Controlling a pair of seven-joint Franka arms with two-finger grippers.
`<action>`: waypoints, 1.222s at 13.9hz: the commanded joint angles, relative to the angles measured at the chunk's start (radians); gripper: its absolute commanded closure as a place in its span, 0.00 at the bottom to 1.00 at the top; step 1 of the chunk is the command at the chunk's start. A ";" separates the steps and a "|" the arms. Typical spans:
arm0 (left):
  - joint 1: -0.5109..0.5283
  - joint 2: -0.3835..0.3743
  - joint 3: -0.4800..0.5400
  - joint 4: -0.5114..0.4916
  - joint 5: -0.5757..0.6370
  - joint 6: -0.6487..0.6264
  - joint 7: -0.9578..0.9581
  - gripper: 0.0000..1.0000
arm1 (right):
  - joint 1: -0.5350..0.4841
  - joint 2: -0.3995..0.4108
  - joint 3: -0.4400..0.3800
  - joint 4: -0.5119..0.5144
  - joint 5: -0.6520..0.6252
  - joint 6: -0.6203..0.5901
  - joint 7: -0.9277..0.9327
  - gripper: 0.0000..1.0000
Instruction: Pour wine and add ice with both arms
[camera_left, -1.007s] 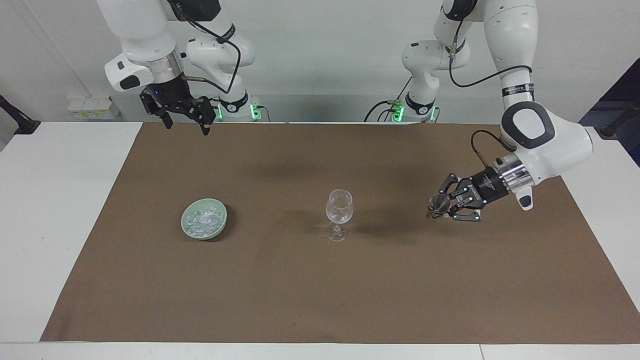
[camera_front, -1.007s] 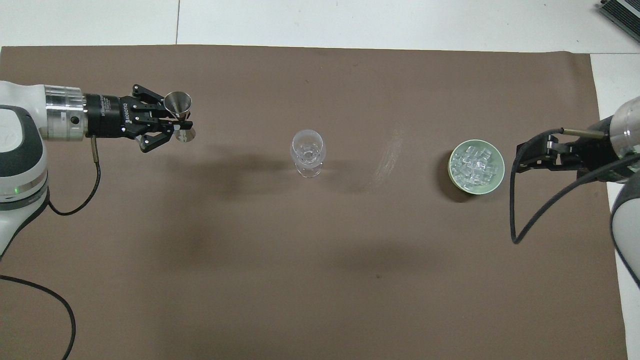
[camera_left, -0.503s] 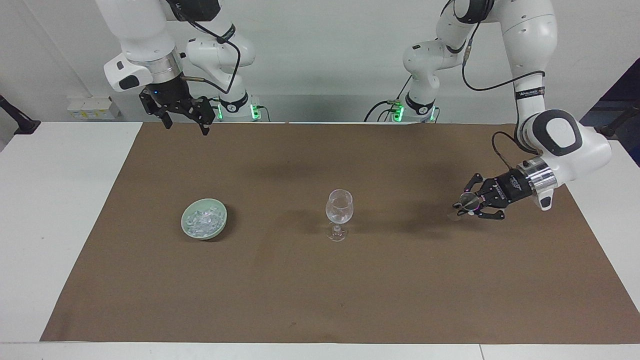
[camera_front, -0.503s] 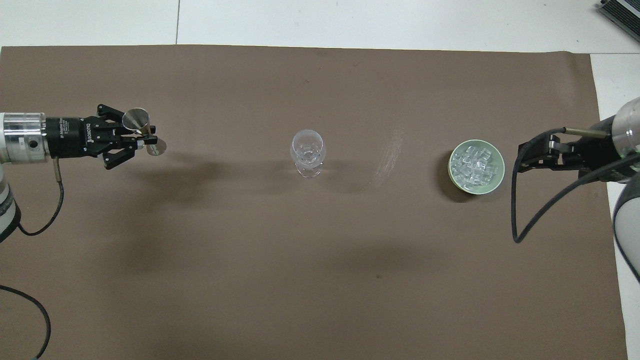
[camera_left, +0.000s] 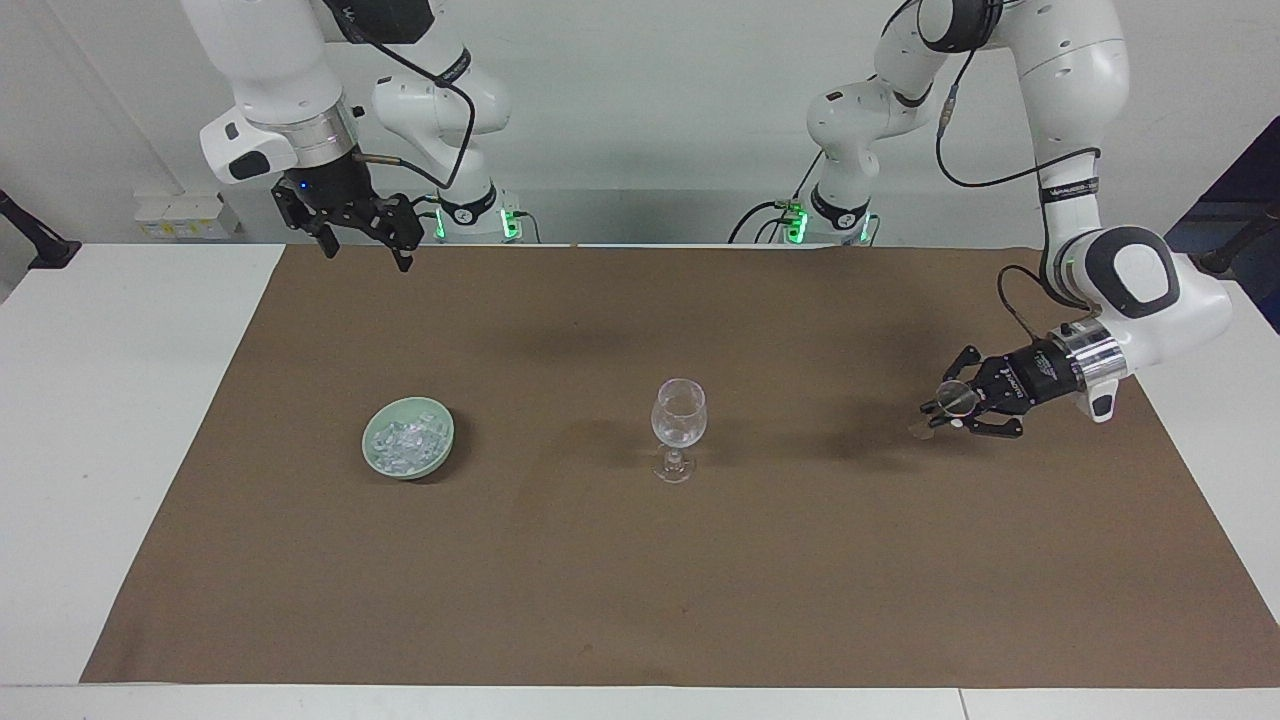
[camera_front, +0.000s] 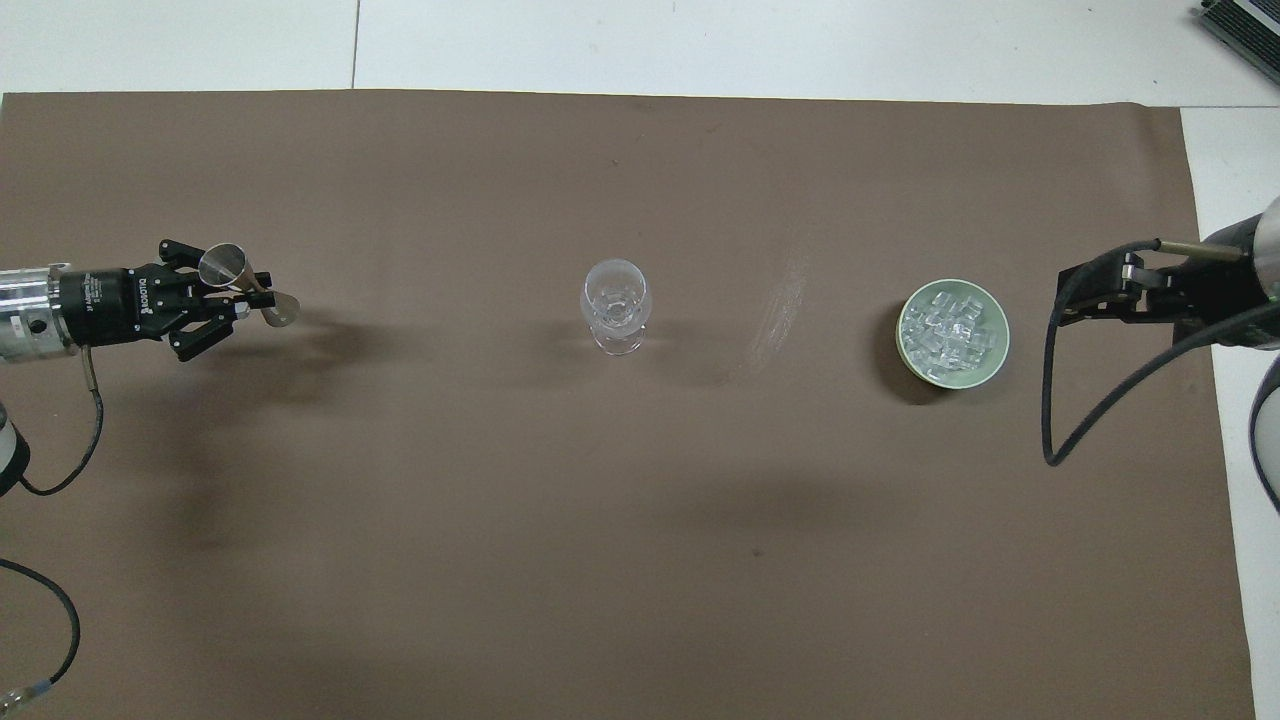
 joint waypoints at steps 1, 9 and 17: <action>0.016 -0.002 -0.008 -0.019 -0.041 -0.016 0.060 1.00 | -0.033 -0.008 0.006 -0.026 0.020 0.039 -0.093 0.00; -0.001 0.017 -0.007 -0.076 -0.064 0.045 0.171 1.00 | -0.033 0.016 0.005 -0.180 0.019 0.237 -0.153 0.00; -0.001 0.025 -0.005 -0.093 -0.074 0.071 0.249 1.00 | -0.035 0.105 0.003 -0.401 0.003 0.583 -0.171 0.00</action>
